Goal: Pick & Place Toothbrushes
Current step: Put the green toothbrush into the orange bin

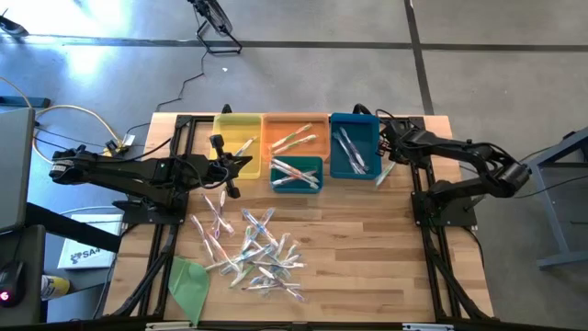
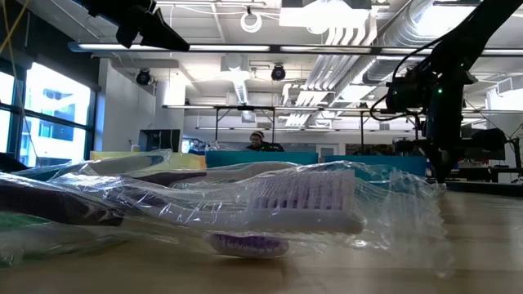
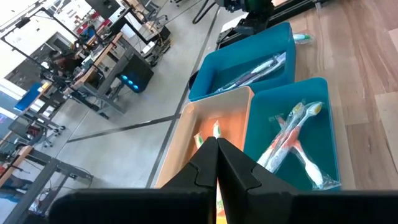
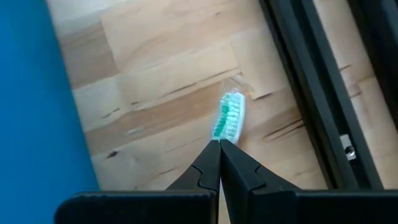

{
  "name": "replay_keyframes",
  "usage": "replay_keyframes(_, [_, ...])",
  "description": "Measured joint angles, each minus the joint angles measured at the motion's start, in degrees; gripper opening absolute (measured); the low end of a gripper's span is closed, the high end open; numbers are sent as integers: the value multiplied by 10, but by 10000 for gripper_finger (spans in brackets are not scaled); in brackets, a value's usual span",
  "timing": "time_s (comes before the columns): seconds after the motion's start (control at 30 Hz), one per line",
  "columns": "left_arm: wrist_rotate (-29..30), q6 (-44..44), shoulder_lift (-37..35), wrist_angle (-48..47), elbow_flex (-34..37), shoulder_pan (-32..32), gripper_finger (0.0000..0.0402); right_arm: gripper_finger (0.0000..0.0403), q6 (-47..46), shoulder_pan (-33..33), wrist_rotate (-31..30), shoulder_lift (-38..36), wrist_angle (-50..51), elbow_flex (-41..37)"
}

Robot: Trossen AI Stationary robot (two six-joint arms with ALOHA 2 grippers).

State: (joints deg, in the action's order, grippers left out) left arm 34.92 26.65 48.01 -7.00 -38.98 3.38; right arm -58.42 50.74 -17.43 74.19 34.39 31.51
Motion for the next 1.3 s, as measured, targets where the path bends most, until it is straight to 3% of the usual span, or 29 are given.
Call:
replay_keyframes(0.5, [0, 0, 0, 0, 0, 0, 0, 2, -3, -39, 31, 12, -1, -18])
replay_keyframes(1.3, [0, 0, 0, -1, 0, 0, 0, 2, -119, -233, 103, -22, 88, -21])
